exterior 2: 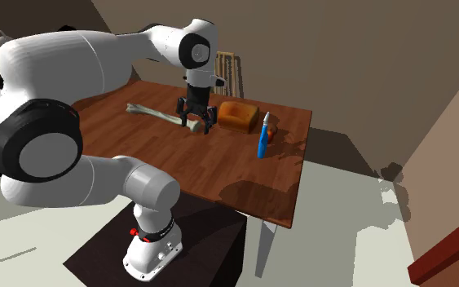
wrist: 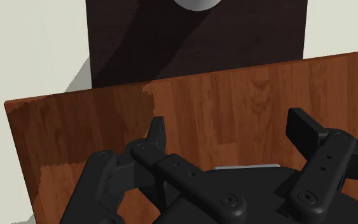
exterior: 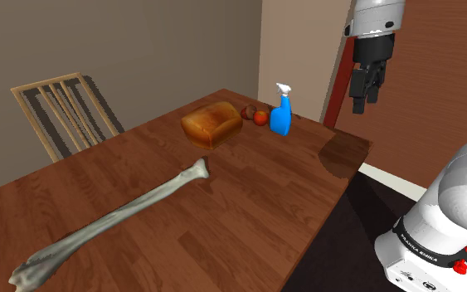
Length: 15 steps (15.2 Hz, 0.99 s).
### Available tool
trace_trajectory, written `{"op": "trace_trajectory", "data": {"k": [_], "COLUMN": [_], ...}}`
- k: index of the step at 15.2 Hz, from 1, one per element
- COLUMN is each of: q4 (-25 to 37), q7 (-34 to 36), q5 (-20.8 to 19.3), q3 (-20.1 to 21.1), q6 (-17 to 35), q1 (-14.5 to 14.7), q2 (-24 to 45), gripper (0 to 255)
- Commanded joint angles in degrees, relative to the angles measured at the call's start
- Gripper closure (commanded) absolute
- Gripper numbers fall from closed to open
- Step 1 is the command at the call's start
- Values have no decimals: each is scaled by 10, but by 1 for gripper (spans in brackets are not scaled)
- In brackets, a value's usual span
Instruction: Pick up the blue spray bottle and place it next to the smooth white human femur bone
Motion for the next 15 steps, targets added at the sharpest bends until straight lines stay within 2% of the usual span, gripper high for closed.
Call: {"op": "trace_trajectory", "data": {"k": [1, 8, 15], "q4": [0, 69, 174], "q7": [0, -29, -58], "q5": [0, -20, -26], "q3": [0, -23, -41], "q6": [0, 84, 134], "q1": [0, -1, -4], "q2": [0, 169, 339], "gripper": [0, 0, 0]}}
